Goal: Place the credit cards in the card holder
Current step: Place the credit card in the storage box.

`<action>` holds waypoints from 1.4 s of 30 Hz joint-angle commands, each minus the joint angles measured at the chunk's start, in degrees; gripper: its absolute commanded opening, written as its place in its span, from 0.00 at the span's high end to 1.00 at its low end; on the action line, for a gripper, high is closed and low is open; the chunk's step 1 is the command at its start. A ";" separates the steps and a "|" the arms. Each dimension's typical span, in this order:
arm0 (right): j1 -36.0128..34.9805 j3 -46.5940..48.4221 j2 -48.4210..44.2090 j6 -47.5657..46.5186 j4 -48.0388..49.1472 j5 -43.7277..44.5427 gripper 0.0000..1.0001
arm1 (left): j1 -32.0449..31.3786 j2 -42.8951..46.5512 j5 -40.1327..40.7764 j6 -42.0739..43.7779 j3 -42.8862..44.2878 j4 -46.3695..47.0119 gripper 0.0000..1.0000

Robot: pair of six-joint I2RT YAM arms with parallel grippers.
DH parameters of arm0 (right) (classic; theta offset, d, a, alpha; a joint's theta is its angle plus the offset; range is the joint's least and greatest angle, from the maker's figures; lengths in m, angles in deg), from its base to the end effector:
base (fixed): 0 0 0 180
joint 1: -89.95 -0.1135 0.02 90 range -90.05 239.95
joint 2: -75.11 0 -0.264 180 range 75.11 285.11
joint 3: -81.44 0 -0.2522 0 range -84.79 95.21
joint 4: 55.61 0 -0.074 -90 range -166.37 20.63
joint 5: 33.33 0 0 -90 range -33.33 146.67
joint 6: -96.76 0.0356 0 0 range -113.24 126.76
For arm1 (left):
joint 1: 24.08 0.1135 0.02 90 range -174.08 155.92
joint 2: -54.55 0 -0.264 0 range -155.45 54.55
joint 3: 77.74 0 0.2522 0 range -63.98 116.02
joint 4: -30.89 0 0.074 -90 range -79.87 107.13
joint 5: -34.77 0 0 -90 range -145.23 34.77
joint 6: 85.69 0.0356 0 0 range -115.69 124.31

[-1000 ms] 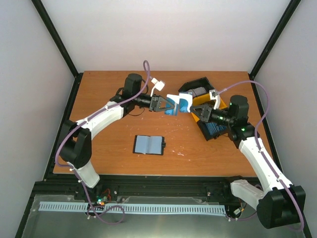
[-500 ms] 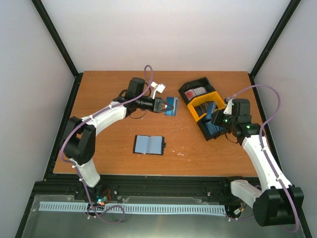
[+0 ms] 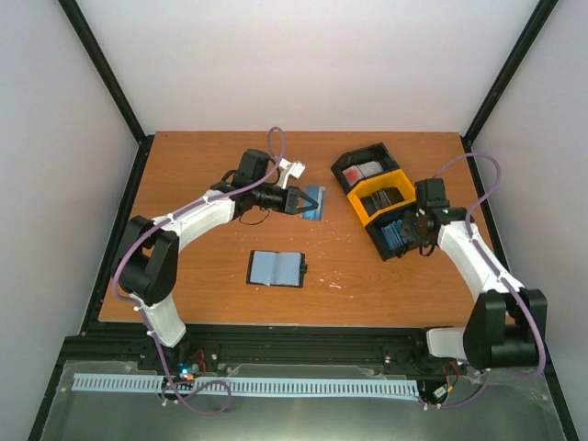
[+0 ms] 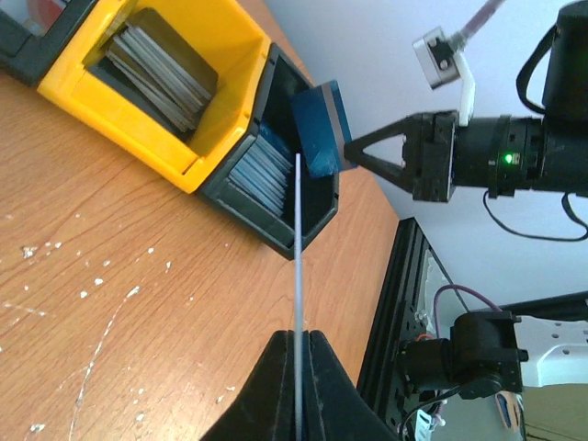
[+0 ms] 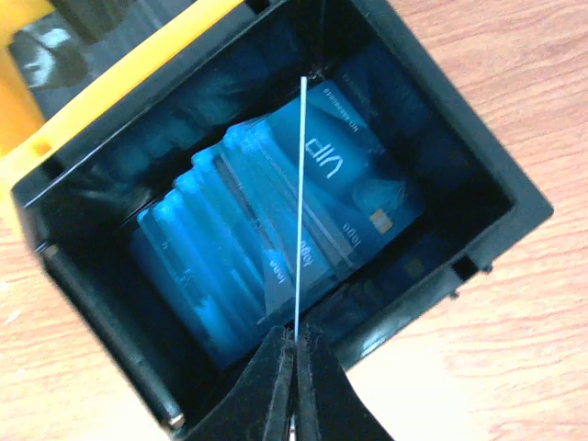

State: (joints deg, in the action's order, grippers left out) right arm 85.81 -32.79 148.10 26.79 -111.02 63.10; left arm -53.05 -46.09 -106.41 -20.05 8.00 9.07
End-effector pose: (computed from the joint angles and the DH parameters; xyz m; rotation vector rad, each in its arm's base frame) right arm 0.2429 0.0136 0.2371 0.4024 2.6212 -0.0105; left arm 0.3275 -0.2130 0.2505 0.6356 2.2442 -1.4812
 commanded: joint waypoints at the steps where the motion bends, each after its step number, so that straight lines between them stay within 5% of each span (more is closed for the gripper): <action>1: -0.15 3.30 5.22 -1.56 0.41 6.17 0.97 | 0.06 1.59 1.38 2.44 -0.37 -2.95 0.99; 21: -8.06 9.08 23.50 -6.25 -1.66 20.51 0.96 | 0.32 5.35 5.57 2.21 -4.31 -5.52 0.99; 32: -10.82 12.29 21.53 -2.43 -6.00 24.82 0.62 | 0.67 8.24 6.62 2.21 -7.35 -6.55 0.99; 37: -11.51 12.62 15.38 -1.72 -5.94 18.12 0.56 | 0.99 9.86 8.13 2.02 -8.98 -7.03 0.99; 42: -12.31 8.29 5.25 -1.98 2.93 -4.65 0.46 | 1.84 11.73 8.81 1.13 -12.02 -6.76 0.99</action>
State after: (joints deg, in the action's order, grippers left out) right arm 74.73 -22.03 160.60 24.06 -115.21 76.48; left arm -52.09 -36.97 -98.76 -18.48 -2.18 2.91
